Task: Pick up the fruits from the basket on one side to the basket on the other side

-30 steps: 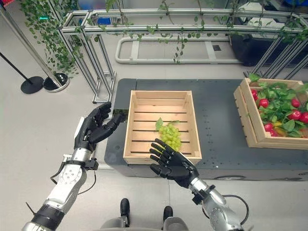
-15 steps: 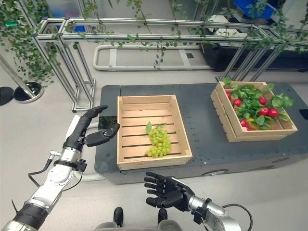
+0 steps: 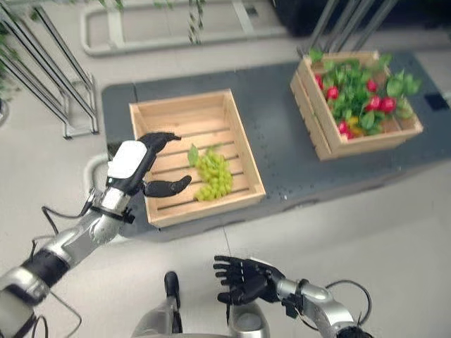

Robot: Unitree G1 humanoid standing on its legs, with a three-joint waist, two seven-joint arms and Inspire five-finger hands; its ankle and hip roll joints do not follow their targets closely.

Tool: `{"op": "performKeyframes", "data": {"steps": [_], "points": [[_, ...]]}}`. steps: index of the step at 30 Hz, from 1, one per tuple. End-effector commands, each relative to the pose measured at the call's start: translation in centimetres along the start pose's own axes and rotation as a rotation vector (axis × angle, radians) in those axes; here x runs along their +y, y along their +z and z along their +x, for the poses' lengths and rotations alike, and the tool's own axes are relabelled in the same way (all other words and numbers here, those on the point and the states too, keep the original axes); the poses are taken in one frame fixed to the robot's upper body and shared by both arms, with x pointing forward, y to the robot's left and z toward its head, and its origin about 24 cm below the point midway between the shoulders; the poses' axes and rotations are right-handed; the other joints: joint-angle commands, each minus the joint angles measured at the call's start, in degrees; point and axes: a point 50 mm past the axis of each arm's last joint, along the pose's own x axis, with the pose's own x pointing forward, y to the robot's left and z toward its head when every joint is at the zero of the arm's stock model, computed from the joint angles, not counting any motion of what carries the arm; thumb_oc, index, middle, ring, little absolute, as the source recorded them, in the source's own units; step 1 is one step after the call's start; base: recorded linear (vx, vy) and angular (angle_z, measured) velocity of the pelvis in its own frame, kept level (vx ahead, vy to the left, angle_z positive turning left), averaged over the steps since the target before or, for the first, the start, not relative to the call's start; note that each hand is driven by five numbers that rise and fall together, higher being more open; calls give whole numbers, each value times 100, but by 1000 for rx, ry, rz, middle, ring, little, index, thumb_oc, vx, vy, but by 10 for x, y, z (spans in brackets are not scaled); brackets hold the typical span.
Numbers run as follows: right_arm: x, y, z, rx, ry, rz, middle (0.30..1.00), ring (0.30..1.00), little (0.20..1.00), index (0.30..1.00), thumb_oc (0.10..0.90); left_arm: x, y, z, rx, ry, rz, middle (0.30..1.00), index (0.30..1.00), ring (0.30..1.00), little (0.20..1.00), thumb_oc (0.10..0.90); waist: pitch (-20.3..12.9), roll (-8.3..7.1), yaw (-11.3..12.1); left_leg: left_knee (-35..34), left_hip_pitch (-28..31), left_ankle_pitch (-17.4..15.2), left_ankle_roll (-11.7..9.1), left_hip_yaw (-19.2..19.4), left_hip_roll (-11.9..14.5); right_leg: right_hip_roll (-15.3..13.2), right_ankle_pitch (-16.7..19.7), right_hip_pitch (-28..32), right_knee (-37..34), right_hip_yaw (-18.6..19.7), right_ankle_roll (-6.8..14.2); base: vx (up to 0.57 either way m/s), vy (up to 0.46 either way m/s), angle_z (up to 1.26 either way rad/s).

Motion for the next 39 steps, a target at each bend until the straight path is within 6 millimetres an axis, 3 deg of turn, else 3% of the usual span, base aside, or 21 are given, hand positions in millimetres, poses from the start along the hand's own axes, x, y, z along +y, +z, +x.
{"op": "performKeyframes", "data": {"steps": [1,13,22,31,39], "points": [[4,21,-1,-154,-11,-19,900,900,900,900,800,37,-1,34,-31,240,96,900,900,900,900,800,-26,-32,-126,731,-486,-260,-139,-292,199,29,-60,-654,868,80,-111,-126,-12,-15],[-10,57,8,-353,-189,-59,900,900,900,900,800,75,-11,80,0,391,478,900,900,900,900,800,663,99,-459,1130,-1316,-231,-165,-259,96,107,-75,-1448,1264,260,-232,-50,16,-8],[-11,66,9,-401,-205,-66,900,900,900,900,800,94,-12,92,42,496,622,900,900,900,900,800,833,197,-531,1390,-1552,-287,-179,-222,46,75,-151,-1639,1441,266,-282,-11,7,-3],[-7,78,13,-430,-199,-57,900,900,900,900,800,93,-15,105,68,284,753,900,900,900,900,800,833,198,-593,1492,-1743,-303,-163,-145,16,74,-163,-1822,1522,288,-287,13,9,2],[-6,88,14,-473,-208,-53,900,900,900,900,800,90,0,124,-11,123,848,900,900,900,900,800,833,134,-719,1697,-1961,-392,-143,-23,53,78,-151,-2037,1589,301,-283,33,9,-4]]}}
